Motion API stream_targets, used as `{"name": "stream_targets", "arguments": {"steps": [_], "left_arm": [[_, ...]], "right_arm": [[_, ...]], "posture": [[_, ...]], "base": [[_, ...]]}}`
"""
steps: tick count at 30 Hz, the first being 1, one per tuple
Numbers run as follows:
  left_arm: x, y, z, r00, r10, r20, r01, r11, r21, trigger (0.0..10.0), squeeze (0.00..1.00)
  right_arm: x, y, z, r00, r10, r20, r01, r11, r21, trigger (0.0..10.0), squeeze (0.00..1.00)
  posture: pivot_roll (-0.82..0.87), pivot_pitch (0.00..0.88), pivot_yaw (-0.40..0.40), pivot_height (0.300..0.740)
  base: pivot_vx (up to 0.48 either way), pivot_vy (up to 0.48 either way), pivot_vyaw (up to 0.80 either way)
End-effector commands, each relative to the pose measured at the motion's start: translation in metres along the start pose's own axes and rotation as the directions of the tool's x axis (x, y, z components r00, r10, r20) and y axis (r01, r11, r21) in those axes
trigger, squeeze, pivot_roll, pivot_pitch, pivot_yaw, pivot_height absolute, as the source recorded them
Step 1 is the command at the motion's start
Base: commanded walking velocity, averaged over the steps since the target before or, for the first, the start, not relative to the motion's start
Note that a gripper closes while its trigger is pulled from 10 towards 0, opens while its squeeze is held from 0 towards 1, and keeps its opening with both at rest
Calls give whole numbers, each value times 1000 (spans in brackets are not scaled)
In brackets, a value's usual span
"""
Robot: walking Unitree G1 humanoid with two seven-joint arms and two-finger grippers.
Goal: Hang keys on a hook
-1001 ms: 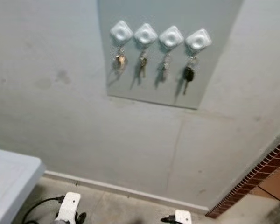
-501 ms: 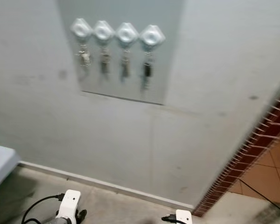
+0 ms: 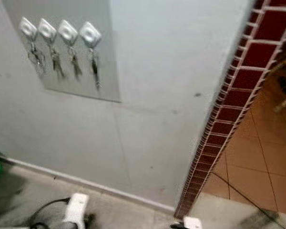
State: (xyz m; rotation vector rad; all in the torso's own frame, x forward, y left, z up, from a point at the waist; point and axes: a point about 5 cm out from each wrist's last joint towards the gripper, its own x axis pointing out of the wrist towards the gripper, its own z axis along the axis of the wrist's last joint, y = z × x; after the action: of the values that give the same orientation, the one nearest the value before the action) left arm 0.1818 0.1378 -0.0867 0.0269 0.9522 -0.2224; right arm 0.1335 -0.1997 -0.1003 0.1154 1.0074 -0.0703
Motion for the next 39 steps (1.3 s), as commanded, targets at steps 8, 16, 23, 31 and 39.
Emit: {"name": "stream_targets", "arguments": {"steps": [8,16,23,31,39], "left_arm": [[-3,17,0,999,46,-7,-46,999,-8,10000,0],[-3,18,0,999,46,-9,-47,999,-11,10000,0],[-3,19,-2,999,47,-17,-47,999,-15,10000,0],[-4,19,-5,998,49,-31,-49,999,-1,10000,0],[-5,18,-10,998,45,-50,-44,999,19,10000,0]], "right_arm": [[3,14,2,1000,28,4,-28,1000,14,10000,0],[3,14,2,1000,29,4,-29,999,15,10000,0],[3,14,2,1000,30,-1,-30,1000,2,10000,0],[3,14,1,1000,28,-9,-28,1000,-13,10000,0],[2,13,-3,999,22,-25,-23,999,-36,10000,0]], "posture": [[70,0,26,740],[72,0,23,740],[72,0,21,740],[70,0,18,740],[69,0,18,740]], "base": [[0,0,0],[0,0,0],[0,314,0],[0,110,0],[0,0,0]]}}
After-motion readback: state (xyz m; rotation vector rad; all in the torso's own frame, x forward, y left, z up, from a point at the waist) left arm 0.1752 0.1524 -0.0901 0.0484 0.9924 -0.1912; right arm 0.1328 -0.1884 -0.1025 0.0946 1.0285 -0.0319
